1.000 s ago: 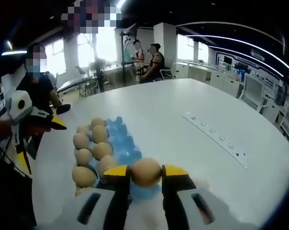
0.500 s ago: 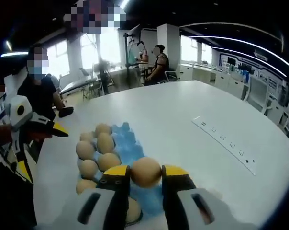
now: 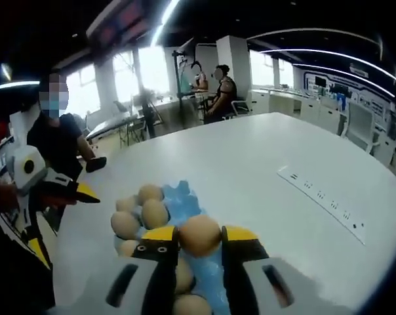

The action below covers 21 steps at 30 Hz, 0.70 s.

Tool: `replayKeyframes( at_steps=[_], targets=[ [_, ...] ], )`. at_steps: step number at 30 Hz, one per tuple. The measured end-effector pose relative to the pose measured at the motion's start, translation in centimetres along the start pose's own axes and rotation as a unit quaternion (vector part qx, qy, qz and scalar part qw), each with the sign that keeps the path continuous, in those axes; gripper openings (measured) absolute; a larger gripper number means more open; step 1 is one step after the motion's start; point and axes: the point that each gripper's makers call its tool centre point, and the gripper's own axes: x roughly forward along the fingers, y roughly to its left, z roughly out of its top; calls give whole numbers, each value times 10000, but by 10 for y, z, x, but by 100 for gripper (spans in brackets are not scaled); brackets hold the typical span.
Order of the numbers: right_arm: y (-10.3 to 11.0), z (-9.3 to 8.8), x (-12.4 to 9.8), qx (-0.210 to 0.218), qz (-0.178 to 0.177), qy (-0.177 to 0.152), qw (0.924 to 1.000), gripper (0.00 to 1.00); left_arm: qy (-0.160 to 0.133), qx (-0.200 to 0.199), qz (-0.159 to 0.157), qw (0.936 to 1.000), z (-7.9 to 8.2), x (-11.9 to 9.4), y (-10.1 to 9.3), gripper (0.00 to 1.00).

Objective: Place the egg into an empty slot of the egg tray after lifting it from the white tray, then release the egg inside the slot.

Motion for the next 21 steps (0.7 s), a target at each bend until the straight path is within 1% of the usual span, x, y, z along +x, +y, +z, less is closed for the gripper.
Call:
replayKeyframes(
  at_steps=[8, 17, 21],
  targets=[
    [6, 4, 11, -38, 85, 0, 10000, 26, -17, -54, 65, 10000, -1, -1, 4, 100],
    [14, 12, 33, -102, 192, 20, 9998, 26, 1, -128, 99, 9999, -5, -5, 10, 100],
    [16, 12, 38, -156, 193, 60, 9997, 26, -4, -172, 130, 9998, -5, -6, 13, 100]
  ],
)
